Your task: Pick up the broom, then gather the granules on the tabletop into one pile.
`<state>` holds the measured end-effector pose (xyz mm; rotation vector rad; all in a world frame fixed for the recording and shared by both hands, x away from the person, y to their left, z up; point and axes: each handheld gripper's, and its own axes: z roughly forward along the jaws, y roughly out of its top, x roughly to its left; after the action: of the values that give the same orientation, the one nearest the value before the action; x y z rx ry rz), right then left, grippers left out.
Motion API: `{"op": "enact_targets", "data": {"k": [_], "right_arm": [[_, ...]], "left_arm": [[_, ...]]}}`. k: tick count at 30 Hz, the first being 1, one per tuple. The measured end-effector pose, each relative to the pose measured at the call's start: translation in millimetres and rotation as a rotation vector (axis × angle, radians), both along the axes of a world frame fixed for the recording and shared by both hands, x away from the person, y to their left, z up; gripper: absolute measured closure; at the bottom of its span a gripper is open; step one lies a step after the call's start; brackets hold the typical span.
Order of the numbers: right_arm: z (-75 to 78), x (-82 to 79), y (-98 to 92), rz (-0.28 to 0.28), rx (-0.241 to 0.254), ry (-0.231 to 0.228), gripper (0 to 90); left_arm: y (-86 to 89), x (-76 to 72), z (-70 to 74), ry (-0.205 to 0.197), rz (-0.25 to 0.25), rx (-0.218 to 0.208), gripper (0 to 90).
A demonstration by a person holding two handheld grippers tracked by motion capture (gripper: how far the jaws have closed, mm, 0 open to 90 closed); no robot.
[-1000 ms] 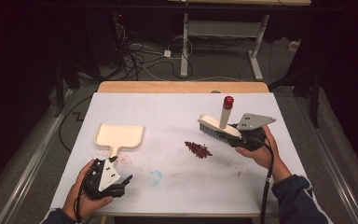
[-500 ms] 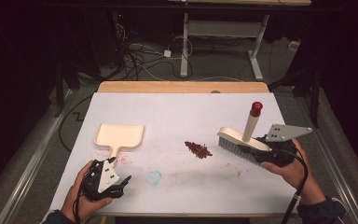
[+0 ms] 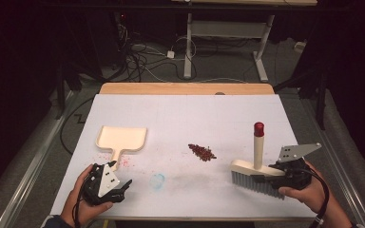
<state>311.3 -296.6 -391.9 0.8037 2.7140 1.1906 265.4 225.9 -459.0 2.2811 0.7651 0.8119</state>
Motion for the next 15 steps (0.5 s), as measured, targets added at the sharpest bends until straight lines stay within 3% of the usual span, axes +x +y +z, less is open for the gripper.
{"op": "enact_targets", "data": {"k": [4, 9, 12, 15], "right_arm": [[-15.5, 8.1, -3.1, -0.006, 0.014, 0.085, 67.4], [-28.2, 33.8, -10.1, -0.032, 0.039, 0.153, 67.3], [-33.6, 52.6, -13.1, -0.046, 0.011, 0.177, 63.8], [-36.3, 71.8, -14.4, -0.064, -0.049, 0.196, 56.4]], "left_arm": [[-2.9, 3.0, -0.8, 0.005, -0.010, 0.002, 20.5], [-5.1, 8.0, 1.7, -0.004, -0.006, -0.008, 20.2], [-7.4, 9.7, 1.7, -0.002, -0.011, -0.006, 20.1], [-11.2, 11.8, 0.7, 0.004, -0.026, 0.001, 20.1]]}}
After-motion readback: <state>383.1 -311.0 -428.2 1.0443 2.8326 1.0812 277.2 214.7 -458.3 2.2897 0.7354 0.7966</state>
